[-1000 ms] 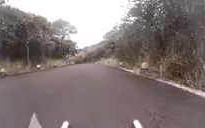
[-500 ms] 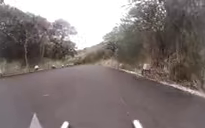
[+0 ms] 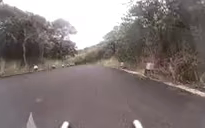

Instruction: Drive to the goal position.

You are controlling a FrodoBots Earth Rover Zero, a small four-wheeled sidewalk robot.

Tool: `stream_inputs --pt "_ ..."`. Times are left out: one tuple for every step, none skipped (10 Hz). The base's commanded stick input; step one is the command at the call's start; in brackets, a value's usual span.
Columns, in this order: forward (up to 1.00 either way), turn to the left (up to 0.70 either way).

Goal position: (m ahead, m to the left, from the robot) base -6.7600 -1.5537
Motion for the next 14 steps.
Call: stream_inputs --pt "0.50 -0.50" --pt "0.50 -0.50" --pt "0.50 -0.50" --pt "0.50 -0.50" --pt "0.50 -0.50" --pt "0.50 -0.50" --pt "0.50 -0.50" --pt "0.50 -0.38" --pt "0.50 -0.11" --pt "0.50 0.00" --pt "0.50 0.00" --pt "0.50 0.00" --pt "0.50 0.00" --pt "0.50 0.00"
